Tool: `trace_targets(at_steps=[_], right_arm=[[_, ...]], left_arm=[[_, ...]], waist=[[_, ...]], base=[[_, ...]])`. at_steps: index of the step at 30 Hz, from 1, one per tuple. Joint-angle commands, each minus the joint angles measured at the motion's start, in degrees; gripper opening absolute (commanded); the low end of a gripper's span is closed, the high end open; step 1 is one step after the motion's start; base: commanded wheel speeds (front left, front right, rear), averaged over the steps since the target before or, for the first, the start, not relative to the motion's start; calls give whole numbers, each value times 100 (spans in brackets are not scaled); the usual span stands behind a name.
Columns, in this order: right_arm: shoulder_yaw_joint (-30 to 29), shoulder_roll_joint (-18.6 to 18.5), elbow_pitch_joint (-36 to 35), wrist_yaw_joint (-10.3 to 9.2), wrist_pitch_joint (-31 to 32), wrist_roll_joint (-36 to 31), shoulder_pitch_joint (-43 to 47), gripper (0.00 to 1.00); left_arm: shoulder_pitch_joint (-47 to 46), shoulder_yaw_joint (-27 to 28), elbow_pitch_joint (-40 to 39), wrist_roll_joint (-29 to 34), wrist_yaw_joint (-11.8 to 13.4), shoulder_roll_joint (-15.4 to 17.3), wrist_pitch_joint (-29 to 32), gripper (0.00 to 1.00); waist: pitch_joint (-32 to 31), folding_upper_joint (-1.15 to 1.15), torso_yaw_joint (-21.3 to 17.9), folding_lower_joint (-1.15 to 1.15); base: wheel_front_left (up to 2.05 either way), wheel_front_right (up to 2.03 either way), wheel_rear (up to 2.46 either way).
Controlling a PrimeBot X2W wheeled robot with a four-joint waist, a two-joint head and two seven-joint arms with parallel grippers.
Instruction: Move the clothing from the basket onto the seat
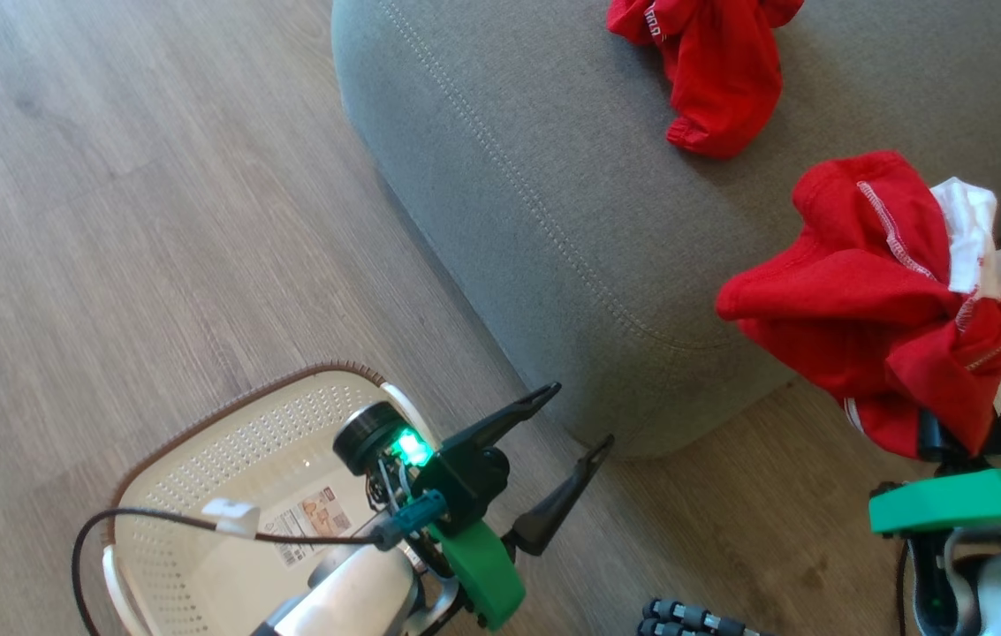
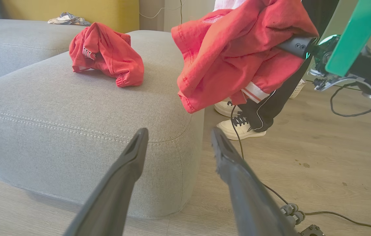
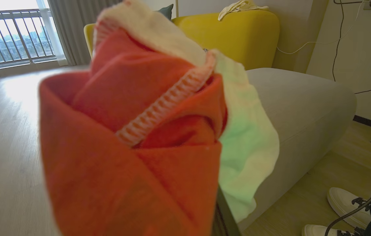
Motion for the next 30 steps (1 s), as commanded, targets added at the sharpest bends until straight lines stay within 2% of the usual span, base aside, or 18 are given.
trace_targets(at_steps=[1, 9, 17, 24, 30], right_arm=[[142, -72, -166, -1, -38, 45, -162, 0], [350, -72, -249, -1, -38, -394, -672, 0], [373, -161, -269, -1, -38, -720, -1968, 0], [388, -487, -21, -1, -38, -639, -3210, 0], [264, -977, 536, -1, -38, -514, -4351, 0]], left_arm=[[-160, 179, -182, -27, -5, 19, -56, 100], [-143, 355, -199, 83, -5, 79, -56, 100], [-226, 530, -335, 254, -5, 355, -56, 100], [-267, 611, -425, 396, -5, 601, -56, 100], [-388, 535, -500, 424, -5, 726, -56, 100]], waist=[[6, 0, 5, 0], [242, 0, 14, 0], [864, 0, 14, 0], [1314, 0, 34, 0], [1636, 0, 244, 0]], base=[[0, 0, 0], [0, 0, 0], [0, 0, 0], [0, 0, 0], [0, 0, 0]])
